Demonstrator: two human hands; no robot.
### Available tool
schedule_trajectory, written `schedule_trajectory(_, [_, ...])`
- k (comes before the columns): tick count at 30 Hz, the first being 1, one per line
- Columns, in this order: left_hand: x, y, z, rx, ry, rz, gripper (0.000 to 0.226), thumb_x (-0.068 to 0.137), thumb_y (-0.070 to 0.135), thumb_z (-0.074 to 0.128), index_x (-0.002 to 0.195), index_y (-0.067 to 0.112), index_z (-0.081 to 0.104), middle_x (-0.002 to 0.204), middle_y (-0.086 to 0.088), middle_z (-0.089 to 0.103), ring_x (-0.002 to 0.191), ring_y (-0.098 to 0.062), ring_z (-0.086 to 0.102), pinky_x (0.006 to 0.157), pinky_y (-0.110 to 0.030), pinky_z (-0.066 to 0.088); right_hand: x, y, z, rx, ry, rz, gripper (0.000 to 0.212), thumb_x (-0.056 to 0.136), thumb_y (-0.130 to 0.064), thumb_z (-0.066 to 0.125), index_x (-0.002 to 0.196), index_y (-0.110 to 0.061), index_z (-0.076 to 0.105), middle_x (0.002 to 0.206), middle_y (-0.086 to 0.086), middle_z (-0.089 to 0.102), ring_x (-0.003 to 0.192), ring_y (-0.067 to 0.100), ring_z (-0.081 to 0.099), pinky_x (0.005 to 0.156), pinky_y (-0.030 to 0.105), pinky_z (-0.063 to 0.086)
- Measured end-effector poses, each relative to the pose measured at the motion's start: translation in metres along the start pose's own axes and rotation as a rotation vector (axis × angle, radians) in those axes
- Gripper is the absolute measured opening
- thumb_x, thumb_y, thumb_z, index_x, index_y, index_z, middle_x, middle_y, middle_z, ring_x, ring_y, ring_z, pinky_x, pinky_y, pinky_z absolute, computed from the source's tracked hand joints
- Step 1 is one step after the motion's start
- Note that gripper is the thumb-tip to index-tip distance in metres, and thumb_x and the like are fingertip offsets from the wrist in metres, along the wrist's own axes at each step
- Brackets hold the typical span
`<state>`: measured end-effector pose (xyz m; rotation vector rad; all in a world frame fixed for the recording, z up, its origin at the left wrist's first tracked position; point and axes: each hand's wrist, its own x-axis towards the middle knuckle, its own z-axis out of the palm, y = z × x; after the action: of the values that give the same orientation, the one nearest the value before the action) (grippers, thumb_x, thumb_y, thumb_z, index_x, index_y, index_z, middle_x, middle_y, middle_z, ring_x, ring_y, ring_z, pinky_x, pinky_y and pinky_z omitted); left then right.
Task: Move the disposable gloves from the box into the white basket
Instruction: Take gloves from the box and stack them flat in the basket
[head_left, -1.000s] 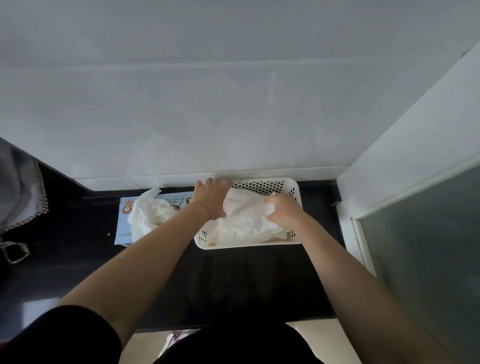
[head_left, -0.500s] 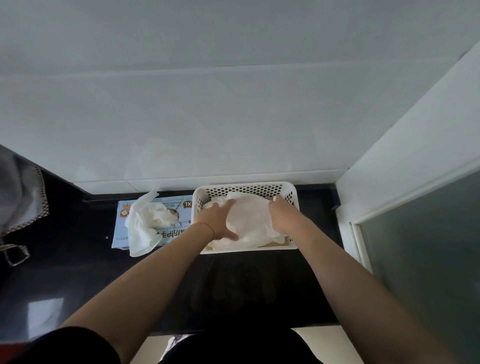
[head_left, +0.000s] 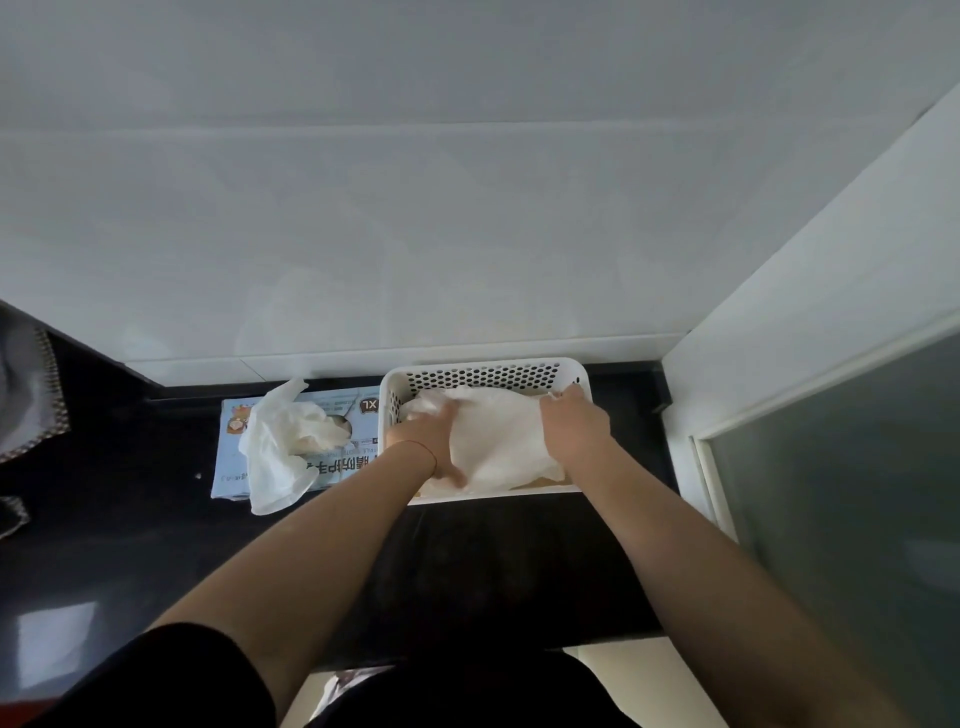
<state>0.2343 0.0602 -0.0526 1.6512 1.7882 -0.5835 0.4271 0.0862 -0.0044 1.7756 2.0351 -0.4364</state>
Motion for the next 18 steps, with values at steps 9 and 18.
schedule_trajectory(9, [-0.009,0.020,-0.019,-0.042,0.387,0.122,0.063,0.087,0.053,0.063,0.134,0.020,0.035,0.111,-0.005,0.065,0.093,-0.026,0.064,0.077,-0.039,0.055,0.006,-0.037,-0.013,0.141,0.105,-0.166,0.033,0.092,0.001,0.049,0.124,-0.009,0.050,0.121,0.011,0.052,0.096,0.029,0.060,0.071,0.035,0.045])
schedule_trajectory(18, [0.008,0.005,-0.002,-0.062,0.025,0.083,0.130,0.064,0.049,0.085,0.150,0.046,-0.014,0.149,-0.020,0.032,0.136,-0.041,0.035,0.097,-0.051,0.049,0.033,-0.018,0.045,0.251,-0.196,-0.097,0.100,0.071,-0.038,0.084,0.146,-0.023,0.020,0.140,0.013,0.035,0.118,0.032,0.052,0.093,0.042,0.050])
